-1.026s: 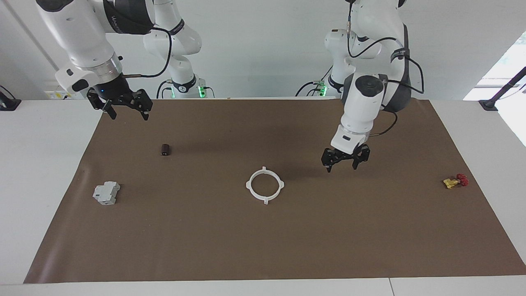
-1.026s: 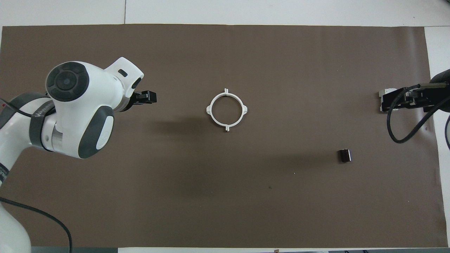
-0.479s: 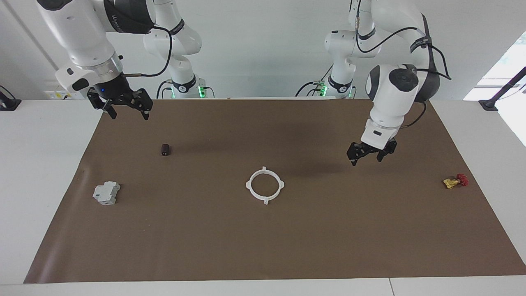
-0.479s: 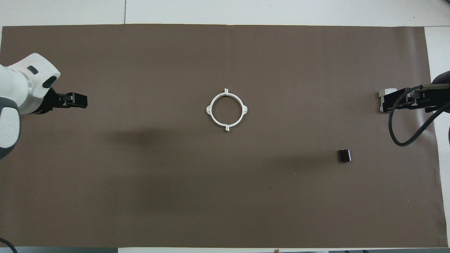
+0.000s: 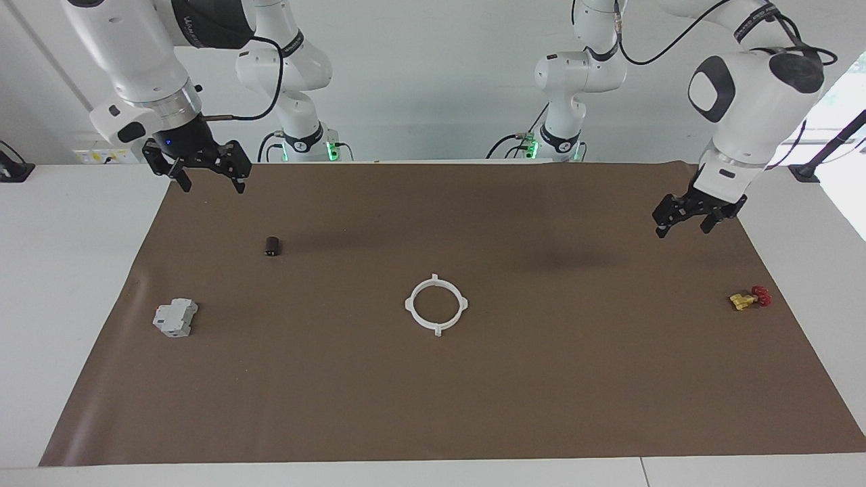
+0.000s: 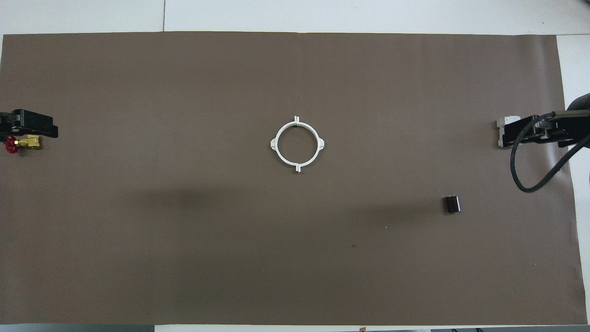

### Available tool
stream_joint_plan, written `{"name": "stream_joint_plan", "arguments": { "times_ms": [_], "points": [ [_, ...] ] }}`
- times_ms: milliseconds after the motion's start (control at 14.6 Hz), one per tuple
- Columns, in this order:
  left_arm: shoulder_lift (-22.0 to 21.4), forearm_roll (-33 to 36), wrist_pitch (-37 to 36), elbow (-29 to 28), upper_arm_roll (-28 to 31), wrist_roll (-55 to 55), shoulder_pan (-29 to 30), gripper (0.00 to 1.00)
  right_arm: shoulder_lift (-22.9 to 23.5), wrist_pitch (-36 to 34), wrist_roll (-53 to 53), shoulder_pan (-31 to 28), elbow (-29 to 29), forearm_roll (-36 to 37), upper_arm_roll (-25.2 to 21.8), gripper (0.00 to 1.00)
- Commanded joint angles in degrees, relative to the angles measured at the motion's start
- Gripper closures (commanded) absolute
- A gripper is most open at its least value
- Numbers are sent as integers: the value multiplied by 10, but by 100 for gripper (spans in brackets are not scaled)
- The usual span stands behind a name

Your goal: Assemble drain pipe with both arms

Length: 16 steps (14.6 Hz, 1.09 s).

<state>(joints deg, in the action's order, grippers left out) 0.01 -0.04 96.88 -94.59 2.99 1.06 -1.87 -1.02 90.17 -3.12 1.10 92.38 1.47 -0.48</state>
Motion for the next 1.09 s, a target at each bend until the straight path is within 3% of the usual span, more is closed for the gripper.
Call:
{"name": "stream_joint_plan", "arguments": {
  "times_ms": [0, 342, 1026],
  "points": [
    [21, -19, -74, 70, 0, 11, 10, 0, -6, 4, 13, -6, 3, -3, 3, 0],
    [-1, -21, -105, 55, -3, 5, 10, 0, -6, 2, 15, -5, 3, -4, 3, 0],
    [3, -1, -107, 62, -4, 10, 8, 0, -6, 3, 15, -5, 3, -5, 4, 0]
  ]
}}
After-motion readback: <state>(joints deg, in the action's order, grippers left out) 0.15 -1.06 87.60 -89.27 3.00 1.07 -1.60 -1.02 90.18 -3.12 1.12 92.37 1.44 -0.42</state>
